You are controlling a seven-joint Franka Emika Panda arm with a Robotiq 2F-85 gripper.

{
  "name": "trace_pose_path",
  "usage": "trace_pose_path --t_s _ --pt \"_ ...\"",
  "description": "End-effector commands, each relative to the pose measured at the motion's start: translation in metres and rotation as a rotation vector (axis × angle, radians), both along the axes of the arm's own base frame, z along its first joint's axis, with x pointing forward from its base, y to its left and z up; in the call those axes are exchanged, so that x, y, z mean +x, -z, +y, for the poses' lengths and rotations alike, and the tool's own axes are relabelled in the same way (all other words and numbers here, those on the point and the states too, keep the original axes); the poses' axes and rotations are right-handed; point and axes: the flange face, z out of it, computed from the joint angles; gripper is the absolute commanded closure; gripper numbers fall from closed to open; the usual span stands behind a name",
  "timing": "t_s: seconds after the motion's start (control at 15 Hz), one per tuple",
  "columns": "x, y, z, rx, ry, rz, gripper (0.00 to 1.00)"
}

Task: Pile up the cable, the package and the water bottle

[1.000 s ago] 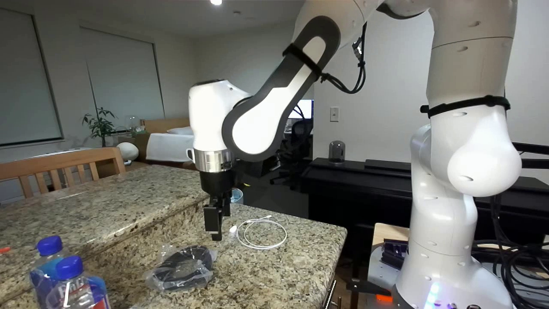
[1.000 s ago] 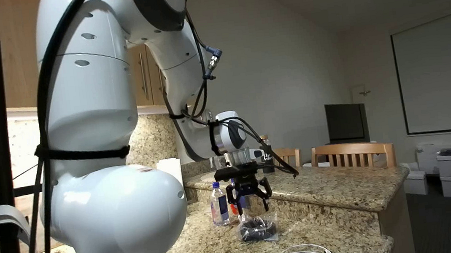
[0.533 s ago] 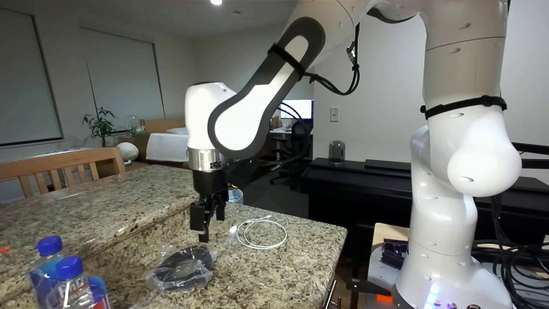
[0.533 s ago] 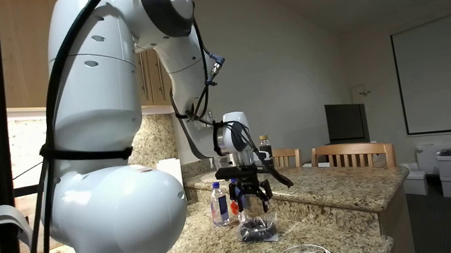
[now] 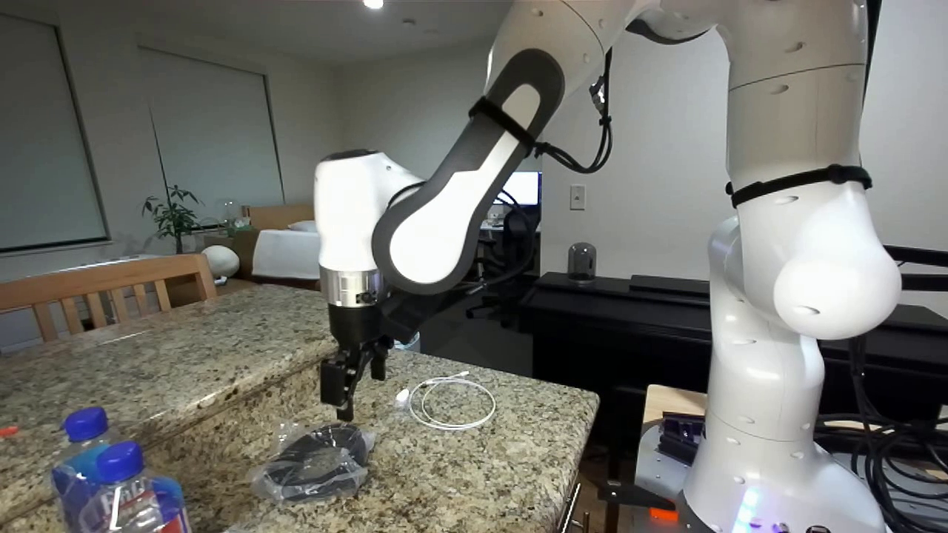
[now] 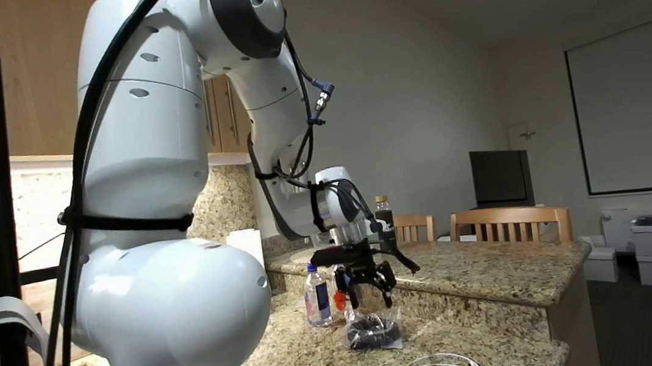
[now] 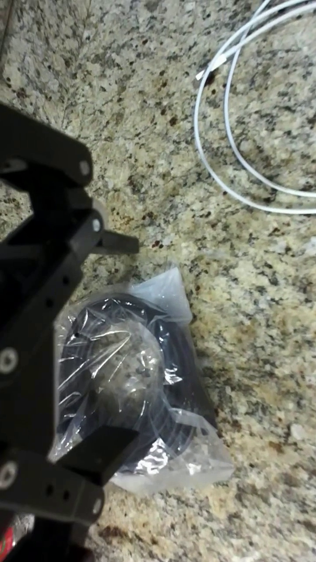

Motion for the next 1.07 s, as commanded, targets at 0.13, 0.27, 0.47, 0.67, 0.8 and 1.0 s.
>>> trace_pose_path --t_s 0.13,0.27,0.47,0.67,0.8,1.0 --pt "0.007 0.042 0.012 0.001 0.081 -0.025 0.00" --pt "0.011 0.057 0.010 0.008 0.119 -0.032 0.00" --pt "0.020 0.074 0.003 0.019 0.185 -0.053 0.00" --pt "0.029 0.094 -0.007 0.034 0.236 -0.058 0.00" --pt "0.031 0.106 -0.009 0.048 0.244 -0.052 0.00" --pt "0.031 0.118 -0.004 0.099 0.225 -0.047 0.32"
